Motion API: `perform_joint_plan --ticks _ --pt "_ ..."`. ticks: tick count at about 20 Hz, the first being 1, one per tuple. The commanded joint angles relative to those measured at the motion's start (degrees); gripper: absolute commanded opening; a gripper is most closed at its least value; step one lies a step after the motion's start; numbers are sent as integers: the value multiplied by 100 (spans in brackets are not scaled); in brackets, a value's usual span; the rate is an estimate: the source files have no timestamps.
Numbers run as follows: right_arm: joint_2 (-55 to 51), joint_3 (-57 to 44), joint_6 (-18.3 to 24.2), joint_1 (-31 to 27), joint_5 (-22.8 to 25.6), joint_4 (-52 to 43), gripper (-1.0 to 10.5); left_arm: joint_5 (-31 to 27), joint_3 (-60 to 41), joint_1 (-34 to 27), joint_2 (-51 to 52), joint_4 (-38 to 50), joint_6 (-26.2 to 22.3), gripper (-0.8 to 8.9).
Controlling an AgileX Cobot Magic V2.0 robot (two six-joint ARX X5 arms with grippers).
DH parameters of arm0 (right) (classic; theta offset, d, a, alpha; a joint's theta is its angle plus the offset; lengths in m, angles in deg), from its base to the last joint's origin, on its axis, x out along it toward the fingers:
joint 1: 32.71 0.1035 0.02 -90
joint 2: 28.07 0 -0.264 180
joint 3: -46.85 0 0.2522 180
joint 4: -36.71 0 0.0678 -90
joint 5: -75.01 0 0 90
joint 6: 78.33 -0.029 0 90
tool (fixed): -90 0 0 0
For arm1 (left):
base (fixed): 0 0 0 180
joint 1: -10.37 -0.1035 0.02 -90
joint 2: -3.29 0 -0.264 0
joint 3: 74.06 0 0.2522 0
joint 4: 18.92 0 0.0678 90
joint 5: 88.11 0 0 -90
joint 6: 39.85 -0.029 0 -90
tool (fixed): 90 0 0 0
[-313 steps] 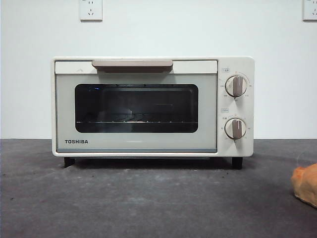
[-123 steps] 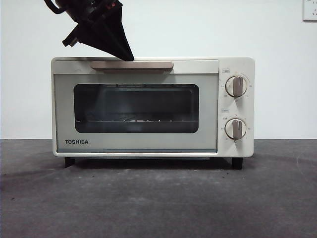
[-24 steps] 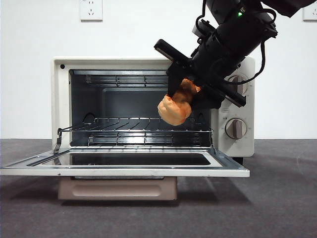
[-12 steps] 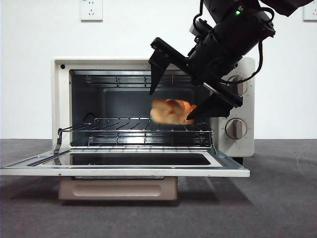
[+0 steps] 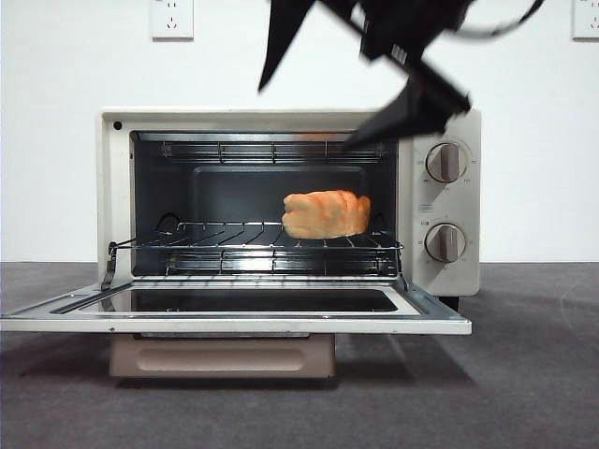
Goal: The left arm flap open the oven, the right arm pick bread and place it into oven, the left arm flap close the oven
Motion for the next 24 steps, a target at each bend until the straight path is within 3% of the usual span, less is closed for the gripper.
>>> perform_joint_plan --ticks 1,4,8,12,15,19,24 --pt "-636 114 695 225 -13 767 473 81 107 20 -341 72 -142 7" --pt "-1661 114 1163 295 -9 1998 473 549 107 -219 -850 186 -341 7" --pt "-3042 114 1523 293 323 3368 473 1532 105 -997 -1663 417 -575 7" --pt "-4247 114 1508 293 459 4430 473 2570 -146 -2048 -2199 957 -566 7" --pt "-4942 120 1270 295 470 5073 473 3523 -874 -2813 -2293 1792 -151 7" --pt "-5418 122 1075 293 470 5635 473 3770 -2033 -3580 -2295 2855 573 7" --pt "-5445 122 1049 295 472 5880 473 3821 -2522 -4424 -2745 3204 684 7"
